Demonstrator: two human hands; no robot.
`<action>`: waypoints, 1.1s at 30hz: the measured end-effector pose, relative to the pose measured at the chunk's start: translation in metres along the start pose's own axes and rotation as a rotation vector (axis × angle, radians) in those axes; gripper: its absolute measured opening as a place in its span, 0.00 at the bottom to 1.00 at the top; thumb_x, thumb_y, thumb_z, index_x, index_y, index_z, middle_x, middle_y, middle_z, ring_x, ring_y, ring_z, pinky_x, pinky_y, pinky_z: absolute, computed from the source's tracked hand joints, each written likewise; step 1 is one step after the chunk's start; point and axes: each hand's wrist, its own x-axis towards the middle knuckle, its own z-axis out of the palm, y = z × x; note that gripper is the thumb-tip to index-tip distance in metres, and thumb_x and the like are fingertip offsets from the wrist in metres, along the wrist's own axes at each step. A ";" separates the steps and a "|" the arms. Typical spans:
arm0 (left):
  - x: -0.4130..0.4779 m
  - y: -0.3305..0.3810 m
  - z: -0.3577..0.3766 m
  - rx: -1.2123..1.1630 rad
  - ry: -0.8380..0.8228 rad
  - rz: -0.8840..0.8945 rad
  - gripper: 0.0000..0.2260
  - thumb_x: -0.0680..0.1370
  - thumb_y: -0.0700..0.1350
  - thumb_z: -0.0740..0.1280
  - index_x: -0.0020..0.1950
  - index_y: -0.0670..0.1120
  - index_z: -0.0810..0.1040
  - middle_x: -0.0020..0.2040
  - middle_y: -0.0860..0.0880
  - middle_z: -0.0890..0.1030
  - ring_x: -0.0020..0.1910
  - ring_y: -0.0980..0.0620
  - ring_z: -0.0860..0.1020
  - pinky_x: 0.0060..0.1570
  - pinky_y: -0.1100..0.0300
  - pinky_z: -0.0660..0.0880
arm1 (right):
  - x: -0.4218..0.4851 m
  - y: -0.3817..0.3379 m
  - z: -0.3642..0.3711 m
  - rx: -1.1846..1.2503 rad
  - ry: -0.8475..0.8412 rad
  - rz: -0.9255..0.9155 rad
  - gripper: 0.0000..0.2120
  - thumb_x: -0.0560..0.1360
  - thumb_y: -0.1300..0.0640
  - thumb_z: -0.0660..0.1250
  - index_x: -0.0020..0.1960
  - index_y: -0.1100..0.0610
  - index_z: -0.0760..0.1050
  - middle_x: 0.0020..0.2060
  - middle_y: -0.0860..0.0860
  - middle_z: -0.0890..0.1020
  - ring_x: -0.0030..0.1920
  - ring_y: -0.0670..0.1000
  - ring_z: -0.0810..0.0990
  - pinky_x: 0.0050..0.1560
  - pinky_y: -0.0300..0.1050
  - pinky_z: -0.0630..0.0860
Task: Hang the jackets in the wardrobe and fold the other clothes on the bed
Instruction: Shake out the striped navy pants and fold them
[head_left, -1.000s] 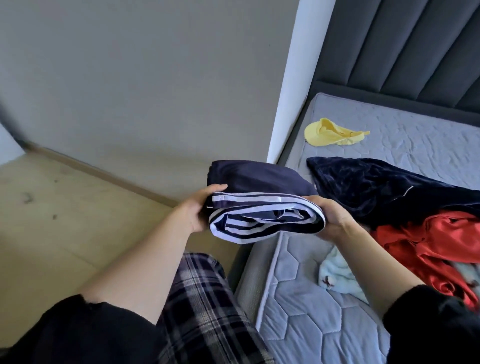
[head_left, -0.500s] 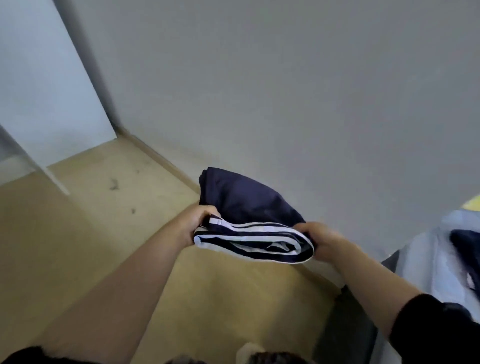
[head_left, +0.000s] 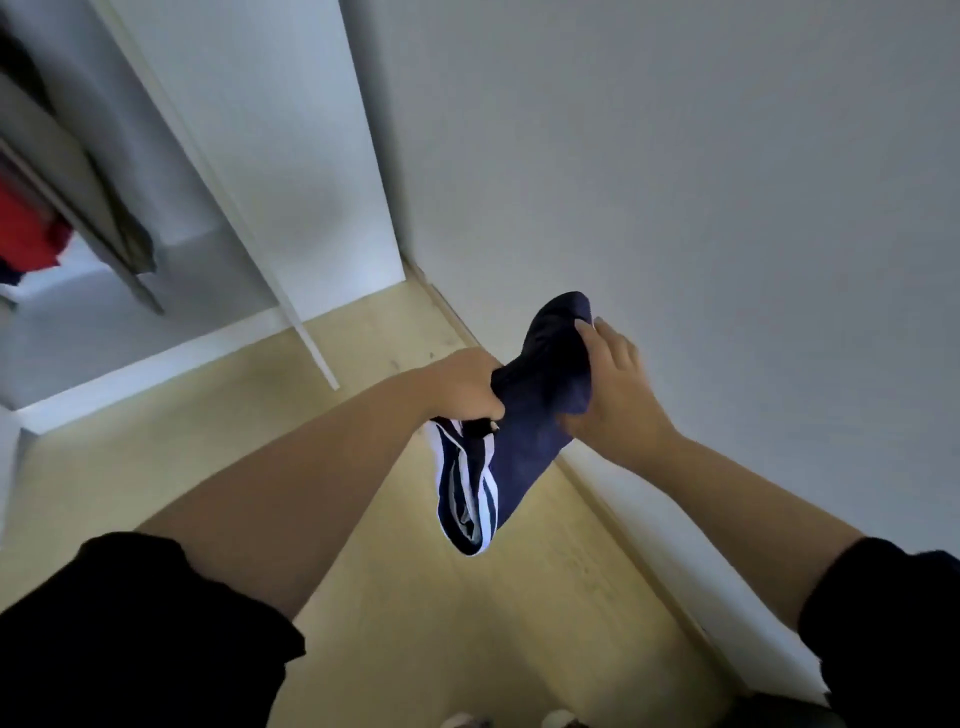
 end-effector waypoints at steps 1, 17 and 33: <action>-0.016 0.013 -0.027 0.052 -0.013 0.007 0.07 0.68 0.35 0.66 0.35 0.42 0.69 0.30 0.47 0.71 0.28 0.52 0.69 0.29 0.61 0.65 | 0.012 -0.020 -0.023 -0.110 -0.047 -0.100 0.45 0.65 0.52 0.75 0.76 0.56 0.56 0.75 0.56 0.58 0.75 0.58 0.54 0.73 0.52 0.52; -0.278 -0.032 -0.329 0.415 0.285 -0.150 0.09 0.71 0.41 0.67 0.50 0.47 0.76 0.44 0.51 0.78 0.46 0.49 0.77 0.44 0.56 0.74 | 0.164 -0.390 -0.142 -0.132 -0.559 -0.562 0.11 0.68 0.55 0.74 0.44 0.51 0.72 0.38 0.44 0.76 0.43 0.49 0.76 0.43 0.42 0.70; -0.430 -0.245 -0.573 0.534 0.678 -0.310 0.07 0.73 0.37 0.65 0.49 0.43 0.79 0.46 0.46 0.80 0.47 0.48 0.78 0.50 0.49 0.77 | 0.329 -0.736 -0.076 -0.179 -0.398 -0.889 0.12 0.69 0.53 0.74 0.46 0.52 0.72 0.39 0.45 0.74 0.43 0.49 0.74 0.40 0.40 0.67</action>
